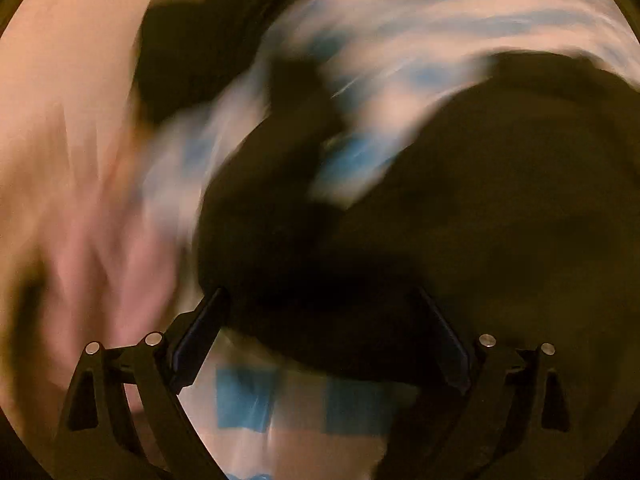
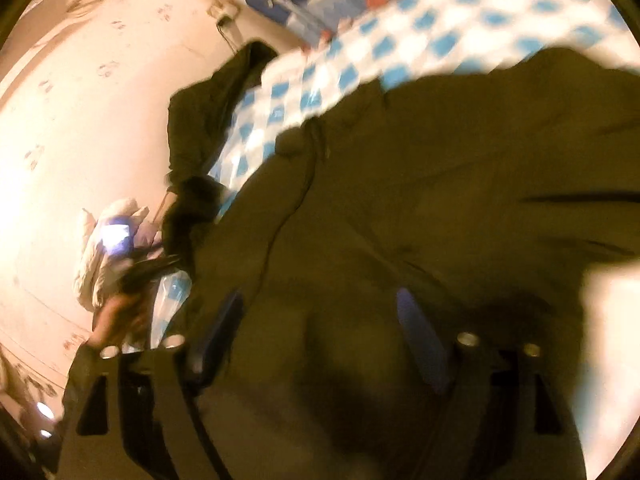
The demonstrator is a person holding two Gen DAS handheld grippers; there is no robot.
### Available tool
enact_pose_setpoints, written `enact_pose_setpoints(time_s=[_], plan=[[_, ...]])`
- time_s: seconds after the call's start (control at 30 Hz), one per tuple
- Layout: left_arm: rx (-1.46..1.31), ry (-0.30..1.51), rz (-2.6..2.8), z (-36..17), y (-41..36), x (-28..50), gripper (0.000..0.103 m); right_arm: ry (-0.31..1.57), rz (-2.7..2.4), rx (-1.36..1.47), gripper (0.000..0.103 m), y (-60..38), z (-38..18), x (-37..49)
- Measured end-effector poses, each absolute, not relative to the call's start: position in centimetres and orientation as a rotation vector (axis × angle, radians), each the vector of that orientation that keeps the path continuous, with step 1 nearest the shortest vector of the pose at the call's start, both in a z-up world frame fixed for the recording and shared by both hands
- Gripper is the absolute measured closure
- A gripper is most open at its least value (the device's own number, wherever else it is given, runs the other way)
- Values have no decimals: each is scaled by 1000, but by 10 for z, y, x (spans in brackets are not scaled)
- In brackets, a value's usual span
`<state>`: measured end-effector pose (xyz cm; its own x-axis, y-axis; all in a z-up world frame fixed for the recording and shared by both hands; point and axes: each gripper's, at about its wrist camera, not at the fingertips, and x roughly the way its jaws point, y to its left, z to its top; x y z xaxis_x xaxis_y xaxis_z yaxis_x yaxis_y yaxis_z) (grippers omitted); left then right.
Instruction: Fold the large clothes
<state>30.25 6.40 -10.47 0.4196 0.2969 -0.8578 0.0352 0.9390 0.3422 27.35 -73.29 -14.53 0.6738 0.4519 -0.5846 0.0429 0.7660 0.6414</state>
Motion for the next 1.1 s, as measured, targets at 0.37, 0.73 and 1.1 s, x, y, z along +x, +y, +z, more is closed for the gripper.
enact_pose_setpoints(time_s=[0.37, 0.73, 1.1], plan=[[86, 1186, -153, -119, 75, 145, 13, 1067, 362, 764, 9, -741, -195, 160], [190, 1175, 87, -152, -34, 122, 7, 1087, 521, 642, 48, -711, -175, 160], [267, 1049, 249, -134, -79, 128, 8, 1249, 429, 559, 78, -712, -191, 154]])
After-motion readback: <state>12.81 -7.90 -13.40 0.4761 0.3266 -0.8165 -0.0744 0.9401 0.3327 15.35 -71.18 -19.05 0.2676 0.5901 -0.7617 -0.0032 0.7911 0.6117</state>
